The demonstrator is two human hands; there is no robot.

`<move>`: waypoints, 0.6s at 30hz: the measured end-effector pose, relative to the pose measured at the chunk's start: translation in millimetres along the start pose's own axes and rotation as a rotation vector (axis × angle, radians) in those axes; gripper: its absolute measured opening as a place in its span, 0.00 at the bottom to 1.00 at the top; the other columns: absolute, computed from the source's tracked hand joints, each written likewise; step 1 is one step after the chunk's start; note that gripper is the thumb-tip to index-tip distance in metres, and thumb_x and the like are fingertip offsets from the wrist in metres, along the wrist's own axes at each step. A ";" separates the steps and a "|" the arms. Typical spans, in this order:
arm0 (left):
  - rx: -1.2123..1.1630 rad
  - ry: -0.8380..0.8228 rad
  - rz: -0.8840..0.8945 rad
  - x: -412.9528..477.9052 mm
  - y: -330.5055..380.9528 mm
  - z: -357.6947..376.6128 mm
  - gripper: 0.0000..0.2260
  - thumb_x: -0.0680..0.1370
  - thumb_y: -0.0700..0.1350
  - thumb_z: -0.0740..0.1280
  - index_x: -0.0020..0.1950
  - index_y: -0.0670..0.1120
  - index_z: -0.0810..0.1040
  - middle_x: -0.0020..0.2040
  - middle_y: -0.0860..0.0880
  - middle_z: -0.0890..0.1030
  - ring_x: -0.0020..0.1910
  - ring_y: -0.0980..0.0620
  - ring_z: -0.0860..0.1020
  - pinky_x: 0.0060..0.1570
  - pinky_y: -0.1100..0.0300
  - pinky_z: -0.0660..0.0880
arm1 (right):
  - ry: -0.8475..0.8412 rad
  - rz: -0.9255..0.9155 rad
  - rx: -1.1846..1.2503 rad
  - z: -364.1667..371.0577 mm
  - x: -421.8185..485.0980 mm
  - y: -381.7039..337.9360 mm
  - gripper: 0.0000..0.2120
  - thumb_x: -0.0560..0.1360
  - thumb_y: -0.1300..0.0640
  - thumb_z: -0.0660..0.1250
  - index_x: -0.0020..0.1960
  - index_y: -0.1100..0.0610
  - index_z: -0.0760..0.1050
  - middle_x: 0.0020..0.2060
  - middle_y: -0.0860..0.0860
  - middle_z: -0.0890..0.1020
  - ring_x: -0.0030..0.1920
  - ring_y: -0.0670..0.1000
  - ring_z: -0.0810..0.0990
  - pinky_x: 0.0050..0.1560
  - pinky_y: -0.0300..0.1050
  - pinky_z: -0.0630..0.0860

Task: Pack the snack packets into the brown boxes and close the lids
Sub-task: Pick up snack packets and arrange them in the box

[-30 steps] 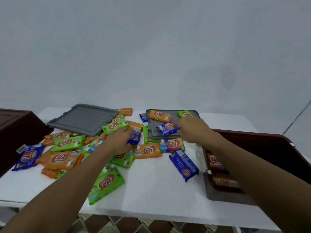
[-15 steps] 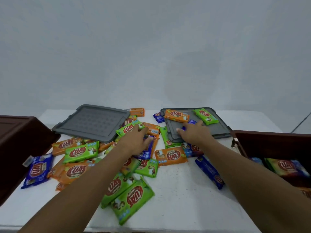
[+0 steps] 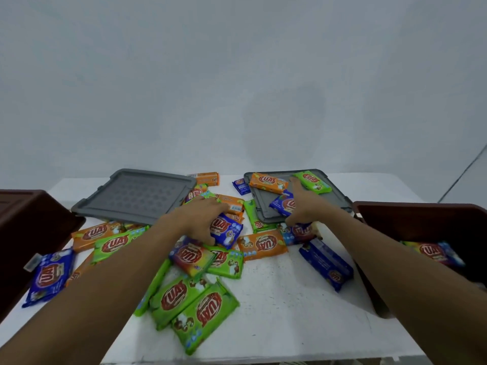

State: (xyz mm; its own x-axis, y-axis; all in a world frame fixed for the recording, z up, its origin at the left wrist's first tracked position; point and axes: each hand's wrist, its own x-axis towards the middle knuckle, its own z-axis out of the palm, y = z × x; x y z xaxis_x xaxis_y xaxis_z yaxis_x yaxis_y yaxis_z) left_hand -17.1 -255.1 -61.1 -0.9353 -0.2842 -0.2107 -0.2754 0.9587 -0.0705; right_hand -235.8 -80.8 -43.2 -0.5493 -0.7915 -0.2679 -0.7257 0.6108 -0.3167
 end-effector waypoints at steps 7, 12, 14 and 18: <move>-0.223 0.170 -0.027 -0.7 37.7 -15.6 0.32 0.68 0.65 0.68 0.68 0.52 0.66 0.59 0.50 0.79 0.49 0.53 0.76 0.46 0.59 0.75 | -0.023 -0.229 -0.167 -46.1 -45.0 13.8 0.44 0.68 0.47 0.76 0.76 0.53 0.55 0.62 0.52 0.75 0.52 0.49 0.76 0.45 0.41 0.77; -0.287 0.228 -0.031 16.7 99.4 -42.5 0.32 0.70 0.70 0.63 0.68 0.54 0.65 0.61 0.51 0.78 0.51 0.53 0.78 0.47 0.59 0.76 | 0.132 -0.256 -0.125 -79.8 -84.4 61.1 0.37 0.67 0.40 0.74 0.69 0.50 0.62 0.56 0.51 0.77 0.47 0.49 0.76 0.47 0.45 0.77; -0.318 0.293 -0.036 21.7 121.5 -55.2 0.34 0.71 0.69 0.63 0.73 0.54 0.63 0.66 0.50 0.75 0.57 0.51 0.76 0.53 0.57 0.76 | 0.174 -0.270 -0.100 -91.1 -96.5 85.9 0.36 0.65 0.40 0.75 0.65 0.49 0.63 0.53 0.50 0.77 0.46 0.49 0.78 0.46 0.46 0.78; -0.300 0.385 0.002 40.0 182.9 -86.4 0.30 0.74 0.63 0.67 0.71 0.50 0.66 0.65 0.50 0.75 0.58 0.51 0.75 0.54 0.57 0.74 | 0.182 -0.291 -0.125 -113.5 -122.5 157.7 0.34 0.62 0.40 0.77 0.62 0.47 0.66 0.52 0.48 0.77 0.47 0.48 0.77 0.48 0.46 0.77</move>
State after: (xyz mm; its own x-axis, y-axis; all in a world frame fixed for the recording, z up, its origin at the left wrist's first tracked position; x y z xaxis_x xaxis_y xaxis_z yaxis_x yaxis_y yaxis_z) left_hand -124.1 -90.5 1.8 -0.9346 -0.3129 0.1694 -0.2722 0.9354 0.2258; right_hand -330.0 110.2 42.9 -0.3687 -0.9295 -0.0132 -0.9015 0.3609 -0.2388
